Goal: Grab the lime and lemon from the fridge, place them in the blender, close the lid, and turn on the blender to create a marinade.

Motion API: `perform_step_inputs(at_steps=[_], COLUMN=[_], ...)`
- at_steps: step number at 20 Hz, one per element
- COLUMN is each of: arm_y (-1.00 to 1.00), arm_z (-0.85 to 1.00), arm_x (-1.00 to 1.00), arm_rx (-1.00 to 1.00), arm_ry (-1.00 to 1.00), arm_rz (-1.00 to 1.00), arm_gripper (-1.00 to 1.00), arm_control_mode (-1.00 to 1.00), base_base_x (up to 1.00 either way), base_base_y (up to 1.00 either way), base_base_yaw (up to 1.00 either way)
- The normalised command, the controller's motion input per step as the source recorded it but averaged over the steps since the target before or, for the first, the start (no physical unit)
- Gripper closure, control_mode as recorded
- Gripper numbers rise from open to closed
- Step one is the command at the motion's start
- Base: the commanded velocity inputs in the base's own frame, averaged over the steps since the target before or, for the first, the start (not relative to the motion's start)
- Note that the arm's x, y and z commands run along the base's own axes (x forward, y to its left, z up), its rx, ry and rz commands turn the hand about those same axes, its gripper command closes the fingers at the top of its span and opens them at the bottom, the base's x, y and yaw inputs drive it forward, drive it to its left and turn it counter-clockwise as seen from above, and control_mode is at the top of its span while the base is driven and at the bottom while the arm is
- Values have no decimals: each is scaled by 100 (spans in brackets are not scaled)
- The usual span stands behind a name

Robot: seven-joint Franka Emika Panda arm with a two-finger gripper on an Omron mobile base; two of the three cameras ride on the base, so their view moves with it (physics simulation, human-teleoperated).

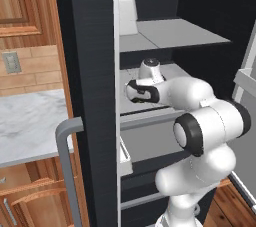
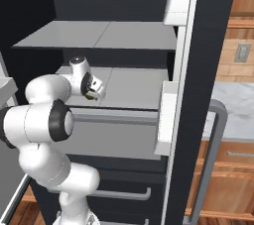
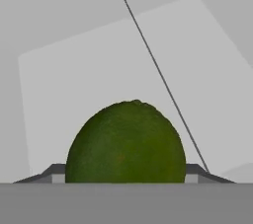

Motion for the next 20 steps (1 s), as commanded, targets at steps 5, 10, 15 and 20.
perform_step_inputs(at_steps=[5, 10, 15, 20], arm_y=[-54, -43, -34, -10], arm_z=[48, 59, 67, 61], arm_x=[-100, -100, -100, -100], arm_rx=[3, 0, 0, 0], arm_ry=[-12, -15, -10, 0], arm_rz=[0, 2, 3, 1], arm_gripper=[100, 100, 100, 100], arm_control_mode=[-100, -100, -100, -100], base_base_x=[0, 0, 0, 0], base_base_y=[0, 0, 0, 0], base_base_yaw=[0, 0, 0, 0])
